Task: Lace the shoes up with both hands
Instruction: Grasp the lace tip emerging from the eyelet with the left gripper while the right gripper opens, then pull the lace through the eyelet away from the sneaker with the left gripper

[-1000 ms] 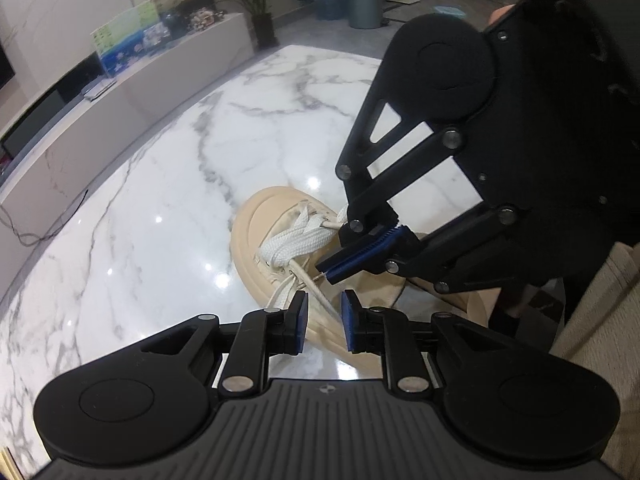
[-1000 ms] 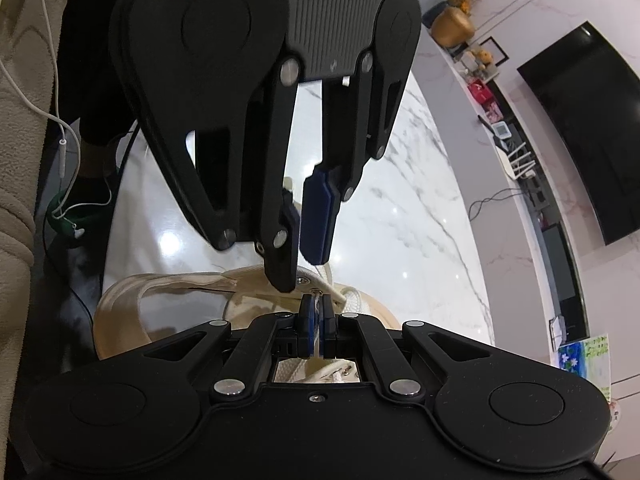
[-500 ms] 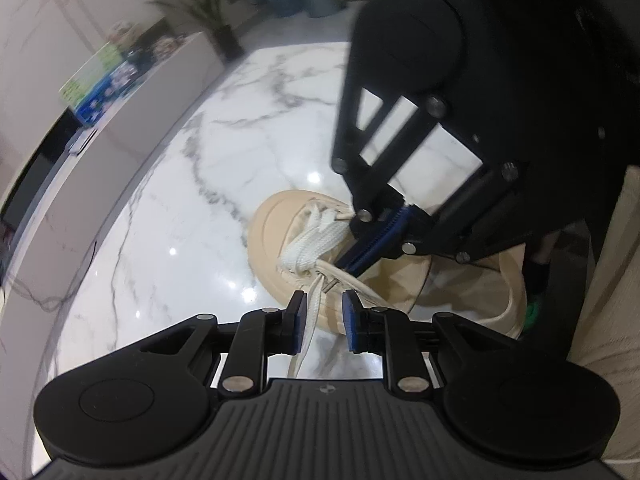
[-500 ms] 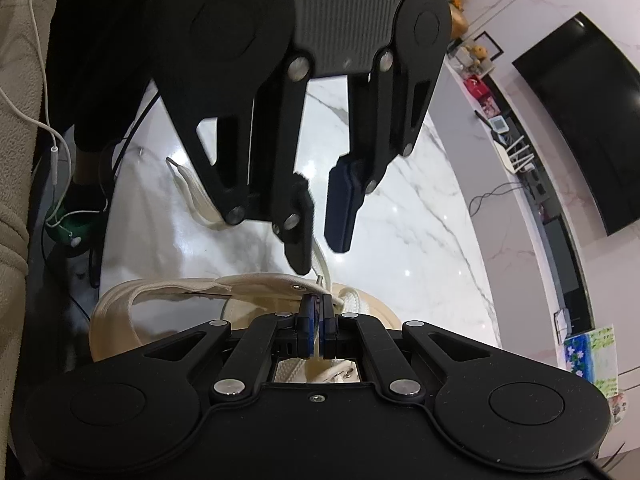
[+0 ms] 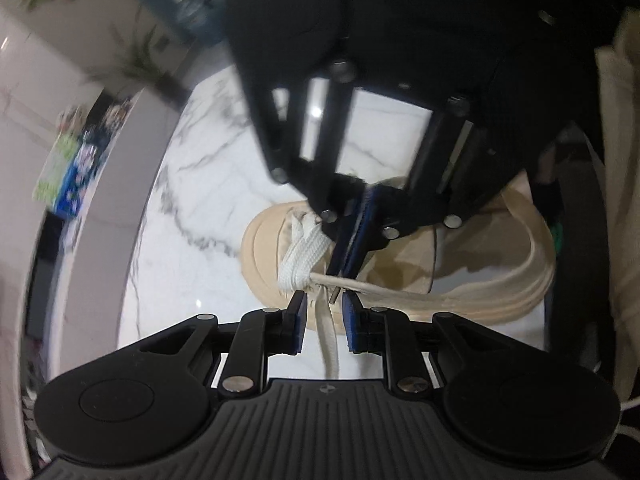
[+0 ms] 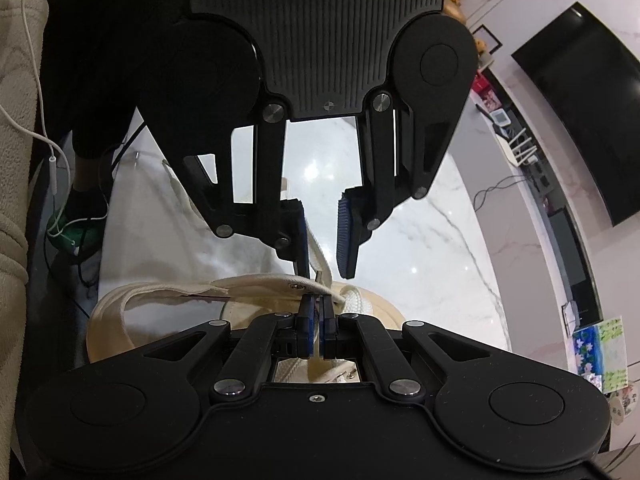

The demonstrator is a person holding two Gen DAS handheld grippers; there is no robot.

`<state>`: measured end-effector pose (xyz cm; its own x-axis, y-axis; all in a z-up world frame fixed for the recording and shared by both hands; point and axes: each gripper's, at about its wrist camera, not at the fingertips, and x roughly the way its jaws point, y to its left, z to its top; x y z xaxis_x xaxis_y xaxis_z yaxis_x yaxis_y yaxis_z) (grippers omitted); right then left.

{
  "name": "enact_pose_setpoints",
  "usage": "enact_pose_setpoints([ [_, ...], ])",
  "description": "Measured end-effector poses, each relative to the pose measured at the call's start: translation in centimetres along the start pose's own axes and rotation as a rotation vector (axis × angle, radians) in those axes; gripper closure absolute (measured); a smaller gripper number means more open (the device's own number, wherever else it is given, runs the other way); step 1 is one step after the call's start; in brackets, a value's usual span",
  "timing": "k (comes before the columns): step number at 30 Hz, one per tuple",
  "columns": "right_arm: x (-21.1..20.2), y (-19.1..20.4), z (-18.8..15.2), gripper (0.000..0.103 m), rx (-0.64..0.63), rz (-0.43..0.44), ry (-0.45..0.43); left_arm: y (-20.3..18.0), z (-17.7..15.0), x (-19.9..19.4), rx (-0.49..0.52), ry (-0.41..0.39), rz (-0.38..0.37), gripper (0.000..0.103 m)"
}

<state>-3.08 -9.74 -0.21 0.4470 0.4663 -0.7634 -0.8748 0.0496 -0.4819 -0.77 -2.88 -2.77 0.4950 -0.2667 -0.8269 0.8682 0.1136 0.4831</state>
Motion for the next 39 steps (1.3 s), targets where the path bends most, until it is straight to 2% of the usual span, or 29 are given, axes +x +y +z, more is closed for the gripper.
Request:
enact_pose_setpoints([
  [3,0.0,-0.1,0.0,0.103,0.009,0.002,0.0,0.0,0.2,0.5,0.009,0.007,-0.012,0.087],
  [5,0.0,-0.1,0.0,0.103,0.011,0.001,0.002,-0.1,0.4,0.9,0.012,0.01,-0.021,0.096],
  [8,0.3,-0.5,0.3,0.103,0.013,-0.002,0.007,-0.5,0.6,1.4,0.022,0.018,-0.015,0.101],
  [16,-0.4,-0.9,0.4,0.101,0.039,-0.03,0.032,-0.1,0.3,1.6,0.013,0.033,-0.012,0.101],
  [17,-0.6,-0.9,0.3,0.1,0.044,-0.038,0.036,0.0,0.1,1.6,0.009,0.039,-0.009,0.101],
  [20,-1.3,-0.9,-0.2,0.087,0.061,-0.058,0.049,0.4,-0.3,1.2,-0.013,0.057,-0.001,0.101],
  [26,-2.6,-0.6,-0.5,0.086,0.122,-0.078,0.063,0.7,-1.6,0.4,-0.05,0.124,0.023,0.102],
  [30,-3.3,-0.1,-0.4,0.086,0.17,-0.065,0.061,0.4,-1.5,-1.4,-0.087,0.112,0.052,0.102],
  [36,-4.2,1.2,-0.5,0.086,0.179,-0.061,0.059,-1.4,-0.4,-2.9,-0.021,0.062,0.072,0.098],
  [37,-4.3,1.3,-0.5,0.086,0.181,-0.063,0.061,-1.9,-0.3,-2.9,-0.006,0.062,0.076,0.094],
  [39,-4.4,1.5,-0.3,0.081,0.186,-0.068,0.066,-2.3,0.3,-2.5,0.035,0.054,0.09,0.09],
])
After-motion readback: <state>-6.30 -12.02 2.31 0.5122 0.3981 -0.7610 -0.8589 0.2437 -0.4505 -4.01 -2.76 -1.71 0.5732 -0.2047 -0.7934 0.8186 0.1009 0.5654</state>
